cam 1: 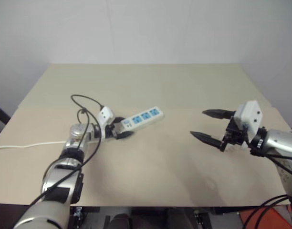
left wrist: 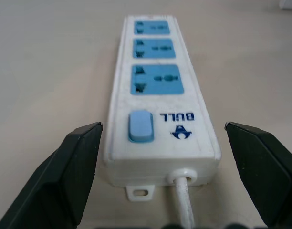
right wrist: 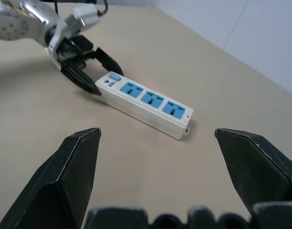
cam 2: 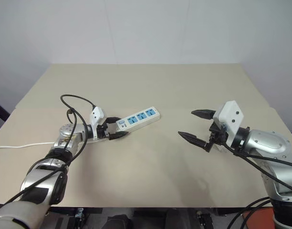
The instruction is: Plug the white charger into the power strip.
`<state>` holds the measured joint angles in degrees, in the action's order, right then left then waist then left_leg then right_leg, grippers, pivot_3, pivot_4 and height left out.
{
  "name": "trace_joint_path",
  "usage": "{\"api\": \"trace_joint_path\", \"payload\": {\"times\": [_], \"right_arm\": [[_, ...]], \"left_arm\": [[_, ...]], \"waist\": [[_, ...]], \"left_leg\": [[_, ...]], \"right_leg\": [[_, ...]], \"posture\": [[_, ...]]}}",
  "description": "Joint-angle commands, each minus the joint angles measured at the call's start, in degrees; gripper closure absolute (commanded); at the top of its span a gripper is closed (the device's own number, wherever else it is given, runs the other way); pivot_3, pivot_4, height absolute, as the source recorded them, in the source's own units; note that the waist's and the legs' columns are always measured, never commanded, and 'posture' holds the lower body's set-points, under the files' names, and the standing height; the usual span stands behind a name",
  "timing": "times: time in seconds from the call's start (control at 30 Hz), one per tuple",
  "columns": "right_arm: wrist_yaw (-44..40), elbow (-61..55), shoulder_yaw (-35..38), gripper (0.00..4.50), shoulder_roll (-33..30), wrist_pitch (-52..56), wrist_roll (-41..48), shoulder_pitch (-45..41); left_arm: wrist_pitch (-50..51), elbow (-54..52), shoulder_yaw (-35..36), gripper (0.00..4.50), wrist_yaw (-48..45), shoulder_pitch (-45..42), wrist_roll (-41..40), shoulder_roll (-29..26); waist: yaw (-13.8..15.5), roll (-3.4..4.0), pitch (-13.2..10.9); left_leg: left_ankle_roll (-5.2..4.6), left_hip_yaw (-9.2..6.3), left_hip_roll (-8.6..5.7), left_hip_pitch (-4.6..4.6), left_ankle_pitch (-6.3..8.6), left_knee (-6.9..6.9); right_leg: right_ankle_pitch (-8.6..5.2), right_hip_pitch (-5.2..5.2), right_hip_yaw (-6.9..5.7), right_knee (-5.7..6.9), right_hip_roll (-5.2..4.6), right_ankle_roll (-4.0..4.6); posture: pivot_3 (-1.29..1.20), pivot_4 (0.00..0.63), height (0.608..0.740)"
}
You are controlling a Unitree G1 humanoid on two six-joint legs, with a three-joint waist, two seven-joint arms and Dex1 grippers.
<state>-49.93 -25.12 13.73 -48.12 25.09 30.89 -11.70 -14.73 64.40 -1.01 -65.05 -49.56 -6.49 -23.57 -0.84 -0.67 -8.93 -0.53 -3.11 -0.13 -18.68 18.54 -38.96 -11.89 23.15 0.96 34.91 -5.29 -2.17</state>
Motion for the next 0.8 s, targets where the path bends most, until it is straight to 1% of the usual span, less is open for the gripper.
{"api": "trace_joint_path", "payload": {"times": [0.03, 0.23, 0.37, 0.57, 0.6, 0.63, 0.7, 0.8], "right_arm": [[0.3, -3.0, 3.4, 0.00, -0.6, 0.7, 2.3, 0.5], [0.9, -4.2, 4.5, 0.00, -0.9, 1.4, 3.0, 1.9], [1.1, -4.8, 5.0, 0.00, -1.0, 1.9, 3.2, 2.4], [0.6, -5.3, 5.3, 0.00, -1.5, 2.7, 3.7, 2.6], [0.7, -5.4, 5.4, 0.00, -1.6, 3.0, 3.9, 2.5], [0.8, -5.6, 5.6, 0.00, -1.6, 3.3, 4.2, 2.4], [1.1, -6.0, 6.0, 0.00, -1.6, 4.2, 5.4, 1.8], [1.7, -6.9, 6.6, 0.00, -1.9, 5.4, 7.3, 0.9]], "left_arm": [[-2.3, 1.9, 0.5, 0.02, 1.2, -2.0, 1.4, 0.3], [-3.0, 4.2, 1.7, 0.02, 2.9, -2.3, 1.6, 1.5], [-3.3, 4.5, 4.2, 0.02, 3.8, -2.3, 0.2, 3.0], [-2.4, 4.9, 5.8, 0.02, 2.7, -2.2, -0.2, 4.3], [-2.2, 5.1, 5.9, 0.42, 2.6, -2.1, -0.2, 4.5], [-2.0, 5.3, 5.8, 0.62, 2.4, -2.1, 0.0, 4.5], [-2.2, 5.7, 5.6, 1.20, 2.6, -2.0, 0.7, 4.7], [-2.4, 6.1, 5.4, 1.21, 3.0, -1.9, 1.2, 4.8]], "waist": [[0.0, 0.00, 0.0], [0.1, -0.01, 0.0], [0.2, -0.01, 0.0], [0.1, -0.01, 0.0], [0.1, -0.01, 0.0], [0.1, -0.01, 0.0], [0.2, -0.01, 0.0], [0.2, -0.01, 0.0]], "left_leg": [[0.00, -0.01, 0.00, 0.00, 0.00, 0.00], [0.00, -0.01, -0.01, 0.01, 0.00, -0.02], [0.01, -0.03, -0.01, 0.01, 0.00, -0.03], [0.00, -0.02, -0.01, 0.01, 0.00, -0.03], [0.00, -0.02, -0.01, 0.02, 0.00, -0.03], [0.00, -0.02, -0.01, 0.02, 0.00, -0.03], [0.00, -0.02, -0.01, 0.03, 0.00, -0.03], [0.01, -0.02, -0.01, 0.03, 0.00, -0.03]], "right_leg": [[0.00, -0.01, 0.00, 0.01, 0.00, 0.00], [0.01, -0.02, 0.00, 0.03, -0.01, -0.02], [0.01, -0.02, -0.01, 0.04, -0.01, -0.02], [0.01, -0.02, -0.01, 0.03, -0.01, -0.03], [0.01, -0.03, -0.01, 0.04, -0.01, -0.03], [0.02, -0.03, -0.01, 0.04, -0.01, -0.03], [0.01, -0.04, -0.01, 0.04, -0.01, -0.03], [0.01, -0.05, -0.01, 0.04, -0.01, -0.03]], "posture": [[0.00, 0.150, 0.740], [0.00, 0.150, 0.740], [0.00, 0.150, 0.740], [0.00, 0.150, 0.740], [0.00, 0.150, 0.740], [0.00, 0.150, 0.740], [0.00, 0.150, 0.740], [0.00, 0.150, 0.740]]}}
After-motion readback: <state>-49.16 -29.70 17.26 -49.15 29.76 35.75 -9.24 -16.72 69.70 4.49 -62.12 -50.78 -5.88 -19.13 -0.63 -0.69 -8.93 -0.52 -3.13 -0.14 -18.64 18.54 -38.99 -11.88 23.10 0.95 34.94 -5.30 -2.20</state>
